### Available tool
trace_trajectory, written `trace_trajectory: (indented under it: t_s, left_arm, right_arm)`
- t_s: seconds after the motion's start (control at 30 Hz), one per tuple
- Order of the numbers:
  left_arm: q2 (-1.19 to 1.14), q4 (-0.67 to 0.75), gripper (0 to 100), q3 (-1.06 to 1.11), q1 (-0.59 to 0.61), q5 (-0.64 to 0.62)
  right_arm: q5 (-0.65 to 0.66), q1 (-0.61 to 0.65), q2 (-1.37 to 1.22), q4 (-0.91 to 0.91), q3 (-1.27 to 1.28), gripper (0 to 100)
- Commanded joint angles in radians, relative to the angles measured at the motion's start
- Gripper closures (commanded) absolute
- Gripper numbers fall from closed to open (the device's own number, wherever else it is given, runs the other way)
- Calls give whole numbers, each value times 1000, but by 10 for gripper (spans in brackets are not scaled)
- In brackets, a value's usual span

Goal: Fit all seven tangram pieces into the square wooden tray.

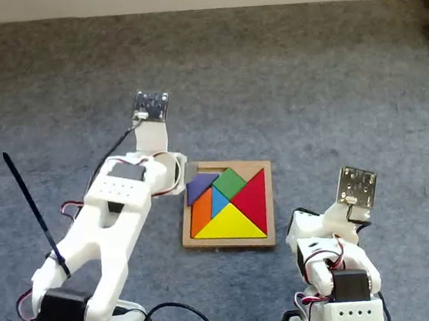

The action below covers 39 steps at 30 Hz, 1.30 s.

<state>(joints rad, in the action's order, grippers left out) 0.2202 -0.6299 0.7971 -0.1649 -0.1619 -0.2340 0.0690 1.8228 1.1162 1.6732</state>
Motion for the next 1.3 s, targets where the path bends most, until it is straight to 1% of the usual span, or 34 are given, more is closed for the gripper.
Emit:
trace_trajectory:
  t_s: [0.0, 0.07, 0.13, 0.2, 0.3, 0.4, 0.53, 0.67, 0.73, 0.87, 1.0, 1.2, 1.27]
  left_arm:
    - [12, -6, 744, -8, -13, 0]
    - [-24, -5, 745, -21, -38, 17]
    - [-73, -6, 748, -45, -65, 72]
    - [-124, -12, 748, -82, -81, 98]
    - [-193, -89, 748, -170, -87, 101]
    - [-263, -137, 746, -248, -87, 103]
    - [-334, -152, 746, -337, -88, 100]
    - [-366, -152, 748, -381, -124, 100]
    - [-363, -152, 748, -378, -137, 103]
    - [-323, -152, 748, -374, -127, 97]
    - [-243, -149, 744, -325, -111, 41]
    - [-44, -144, 746, -166, -111, 43]
    - [31, -104, 748, -94, -111, 43]
  right_arm:
    - [-6, -15, 13, -1, 140, 967]
    - [-6, -15, 13, -1, 140, 967]
    - [-6, -15, 13, -1, 140, 967]
    - [-6, -15, 13, -1, 140, 967]
    - [-6, -15, 13, -1, 140, 967]
    - [-6, -15, 13, -1, 140, 967]
    - [-6, -15, 13, -1, 140, 967]
    - [-6, -15, 13, -1, 140, 967]
    - [-6, -15, 13, -1, 140, 967]
    - [-6, -15, 13, -1, 140, 967]
    - [-6, -15, 13, -1, 140, 967]
    - [-6, -15, 13, -1, 140, 967]
    - [-6, -15, 13, -1, 140, 967]
